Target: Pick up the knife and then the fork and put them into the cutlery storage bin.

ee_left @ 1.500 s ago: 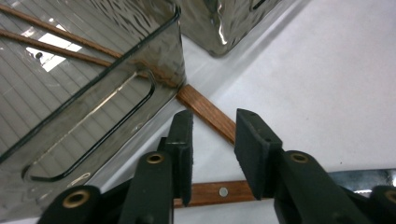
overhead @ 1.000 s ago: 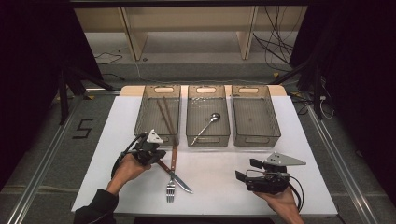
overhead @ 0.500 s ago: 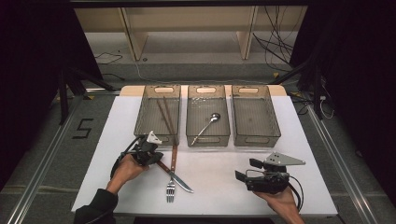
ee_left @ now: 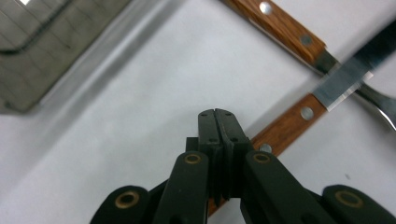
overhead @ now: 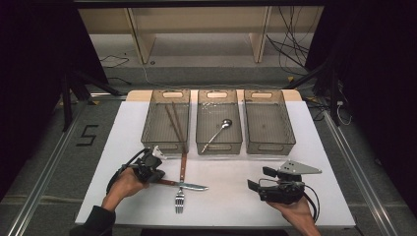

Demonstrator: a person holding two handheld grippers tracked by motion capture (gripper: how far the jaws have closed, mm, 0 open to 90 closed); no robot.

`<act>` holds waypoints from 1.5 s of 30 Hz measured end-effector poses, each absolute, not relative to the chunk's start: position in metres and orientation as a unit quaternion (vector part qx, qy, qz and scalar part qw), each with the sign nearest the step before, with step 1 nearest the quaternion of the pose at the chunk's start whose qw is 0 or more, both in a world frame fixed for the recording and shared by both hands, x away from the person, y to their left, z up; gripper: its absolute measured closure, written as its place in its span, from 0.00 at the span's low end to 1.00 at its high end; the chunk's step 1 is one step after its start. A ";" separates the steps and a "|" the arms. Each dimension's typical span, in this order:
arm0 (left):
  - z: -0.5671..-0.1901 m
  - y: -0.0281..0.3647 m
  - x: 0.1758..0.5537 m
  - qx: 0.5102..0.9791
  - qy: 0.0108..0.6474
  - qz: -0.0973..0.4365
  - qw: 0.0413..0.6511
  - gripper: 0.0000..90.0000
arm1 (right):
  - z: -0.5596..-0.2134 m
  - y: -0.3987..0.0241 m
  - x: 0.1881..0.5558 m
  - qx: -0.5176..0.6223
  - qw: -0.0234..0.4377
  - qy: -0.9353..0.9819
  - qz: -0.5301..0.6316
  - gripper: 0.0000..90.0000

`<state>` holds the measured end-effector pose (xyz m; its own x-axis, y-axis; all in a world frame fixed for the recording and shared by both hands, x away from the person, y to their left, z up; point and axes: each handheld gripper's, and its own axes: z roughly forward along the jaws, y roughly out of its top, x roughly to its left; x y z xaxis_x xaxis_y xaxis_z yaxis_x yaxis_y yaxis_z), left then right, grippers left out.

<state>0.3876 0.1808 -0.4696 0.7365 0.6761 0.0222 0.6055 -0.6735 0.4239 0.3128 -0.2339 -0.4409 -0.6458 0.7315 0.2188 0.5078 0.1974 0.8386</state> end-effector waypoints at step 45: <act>-0.463 0.156 0.366 0.954 0.263 0.064 0.125 0.55 | -0.440 -0.232 0.312 0.403 0.115 0.767 0.486 0.25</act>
<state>0.3658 0.1561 -0.4625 0.8529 0.5189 0.0573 0.4868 -0.8301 0.2719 0.3122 -0.2324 -0.4403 -0.6495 0.7293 0.2150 0.5057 0.2032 0.8384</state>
